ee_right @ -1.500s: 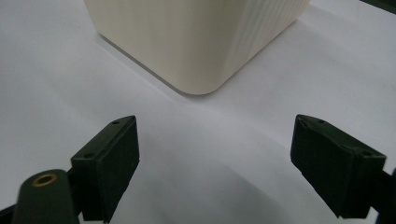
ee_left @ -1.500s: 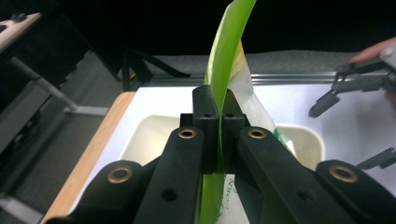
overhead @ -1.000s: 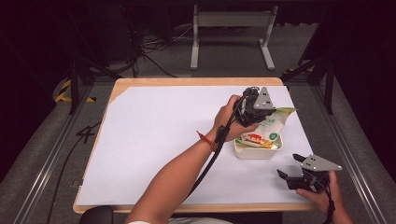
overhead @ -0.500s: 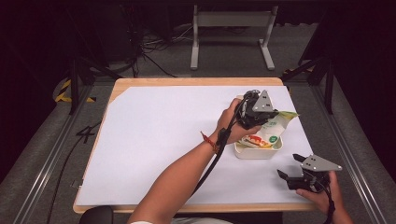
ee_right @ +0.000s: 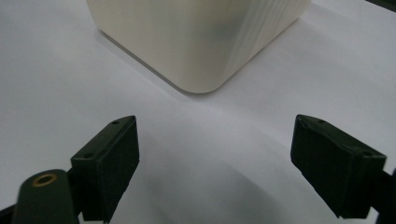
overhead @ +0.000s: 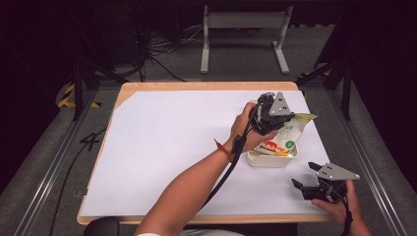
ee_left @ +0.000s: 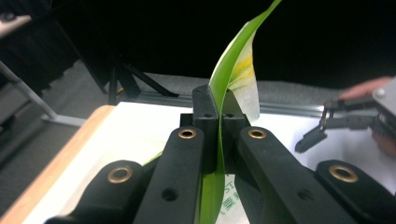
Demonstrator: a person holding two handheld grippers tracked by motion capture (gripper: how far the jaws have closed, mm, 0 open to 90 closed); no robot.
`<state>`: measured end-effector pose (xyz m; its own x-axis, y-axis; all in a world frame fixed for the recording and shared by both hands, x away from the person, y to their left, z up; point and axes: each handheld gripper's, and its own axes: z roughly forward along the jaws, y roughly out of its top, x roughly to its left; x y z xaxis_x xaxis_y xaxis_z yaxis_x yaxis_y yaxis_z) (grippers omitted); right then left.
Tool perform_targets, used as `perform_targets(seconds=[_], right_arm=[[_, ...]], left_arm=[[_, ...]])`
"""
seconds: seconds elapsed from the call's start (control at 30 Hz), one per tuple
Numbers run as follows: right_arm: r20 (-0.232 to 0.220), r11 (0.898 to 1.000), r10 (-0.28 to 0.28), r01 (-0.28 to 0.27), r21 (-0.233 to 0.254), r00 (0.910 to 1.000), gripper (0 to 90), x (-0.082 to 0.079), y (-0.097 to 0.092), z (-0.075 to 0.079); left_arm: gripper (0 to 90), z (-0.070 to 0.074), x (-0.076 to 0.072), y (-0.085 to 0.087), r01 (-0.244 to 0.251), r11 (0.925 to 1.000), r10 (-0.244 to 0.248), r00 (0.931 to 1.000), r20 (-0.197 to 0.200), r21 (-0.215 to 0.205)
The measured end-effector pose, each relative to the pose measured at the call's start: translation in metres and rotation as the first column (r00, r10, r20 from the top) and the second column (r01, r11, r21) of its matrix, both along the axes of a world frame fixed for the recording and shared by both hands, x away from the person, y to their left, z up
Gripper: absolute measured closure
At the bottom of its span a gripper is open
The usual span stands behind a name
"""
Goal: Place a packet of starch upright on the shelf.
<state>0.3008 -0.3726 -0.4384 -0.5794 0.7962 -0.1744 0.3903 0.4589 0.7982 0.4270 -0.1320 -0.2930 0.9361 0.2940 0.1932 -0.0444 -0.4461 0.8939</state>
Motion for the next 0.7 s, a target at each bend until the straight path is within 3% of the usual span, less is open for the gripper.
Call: perform_targets(seconds=[0.1,0.13,0.37,0.47,0.53,0.6,0.7], right_arm=[[0.002,1.000,0.003,-0.003,0.000,1.0000,15.3,0.000,0.000,0.000],[0.002,1.000,0.003,-0.003,0.001,1.0000,15.3,0.000,0.000,0.000],[0.003,1.000,0.004,-0.004,-0.003,1.0000,15.3,0.000,0.001,0.000],[0.003,1.000,0.001,-0.001,0.000,1.0000,15.3,0.000,0.000,0.000],[0.002,1.000,0.001,-0.001,0.000,1.0000,15.2,0.000,0.000,0.000],[-0.001,1.000,0.004,-0.004,-0.001,1.0000,15.2,0.001,0.001,0.000],[0.000,1.000,0.005,-0.005,-0.002,1.0000,15.2,0.000,0.001,0.000]], left_arm=[[89.8,-0.001,0.001,0.001,-0.004,1.0000,0.004,0.9998,0.019,0.000],[89.8,-0.003,0.000,0.000,0.008,0.9997,-0.008,0.9994,0.034,0.022],[89.8,-0.012,-0.002,0.002,0.041,0.9991,-0.041,0.9985,0.036,0.008],[89.8,-0.015,0.003,0.005,0.077,0.9959,-0.079,0.9959,-0.046,-0.048],[89.8,-0.011,-0.001,0.002,0.070,0.9964,-0.072,0.9960,-0.052,-0.049],[89.8,-0.005,-0.006,-0.001,0.064,0.9978,-0.064,0.9979,-0.008,-0.018],[89.8,-0.002,-0.008,-0.002,0.058,0.9982,-0.058,0.9983,-0.004,-0.019]])
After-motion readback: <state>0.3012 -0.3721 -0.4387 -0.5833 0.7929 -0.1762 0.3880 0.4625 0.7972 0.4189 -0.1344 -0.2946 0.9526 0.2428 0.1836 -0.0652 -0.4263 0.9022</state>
